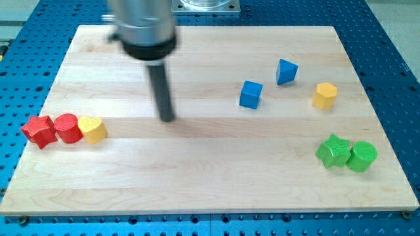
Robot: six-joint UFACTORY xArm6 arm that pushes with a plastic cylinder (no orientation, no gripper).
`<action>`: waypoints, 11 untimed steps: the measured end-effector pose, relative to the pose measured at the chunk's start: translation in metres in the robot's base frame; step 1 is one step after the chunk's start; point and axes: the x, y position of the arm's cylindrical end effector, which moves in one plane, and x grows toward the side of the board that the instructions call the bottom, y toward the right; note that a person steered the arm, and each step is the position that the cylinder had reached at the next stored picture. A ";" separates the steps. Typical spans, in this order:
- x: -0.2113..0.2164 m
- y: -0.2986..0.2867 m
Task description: Move the yellow hexagon to the bottom of the blue cube
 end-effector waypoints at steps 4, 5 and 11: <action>-0.069 0.273; -0.023 0.196; 0.032 0.198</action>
